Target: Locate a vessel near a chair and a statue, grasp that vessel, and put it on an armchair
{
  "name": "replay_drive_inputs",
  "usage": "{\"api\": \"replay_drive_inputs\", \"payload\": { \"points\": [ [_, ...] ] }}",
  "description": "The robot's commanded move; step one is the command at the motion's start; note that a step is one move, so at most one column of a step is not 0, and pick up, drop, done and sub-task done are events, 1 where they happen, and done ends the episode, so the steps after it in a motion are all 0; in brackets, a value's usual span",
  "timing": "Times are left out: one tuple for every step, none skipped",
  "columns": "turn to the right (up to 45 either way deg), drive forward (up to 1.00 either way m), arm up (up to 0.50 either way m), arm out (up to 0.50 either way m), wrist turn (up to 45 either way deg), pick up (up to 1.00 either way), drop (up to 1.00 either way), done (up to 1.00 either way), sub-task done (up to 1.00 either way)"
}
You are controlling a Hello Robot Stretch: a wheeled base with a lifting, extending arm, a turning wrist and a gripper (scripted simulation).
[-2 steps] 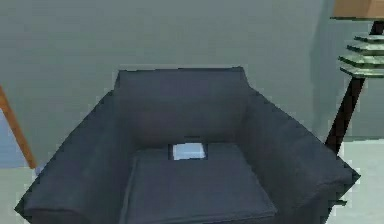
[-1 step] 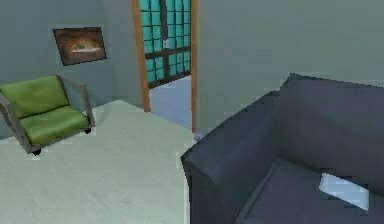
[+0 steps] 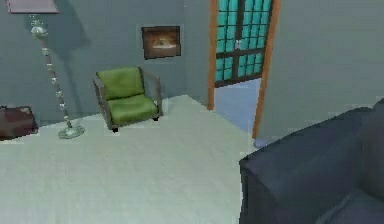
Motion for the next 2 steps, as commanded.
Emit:
{"api": "replay_drive_inputs", "payload": {
  "points": [
    [0.0, 0.75, 0.0, 0.0, 0.0, 0.0, 0.0, 0.0, 0.0],
    [6.0, 0.0, 0.0, 0.0, 0.0, 0.0, 0.0, 0.0, 0.0]
  ]
}}
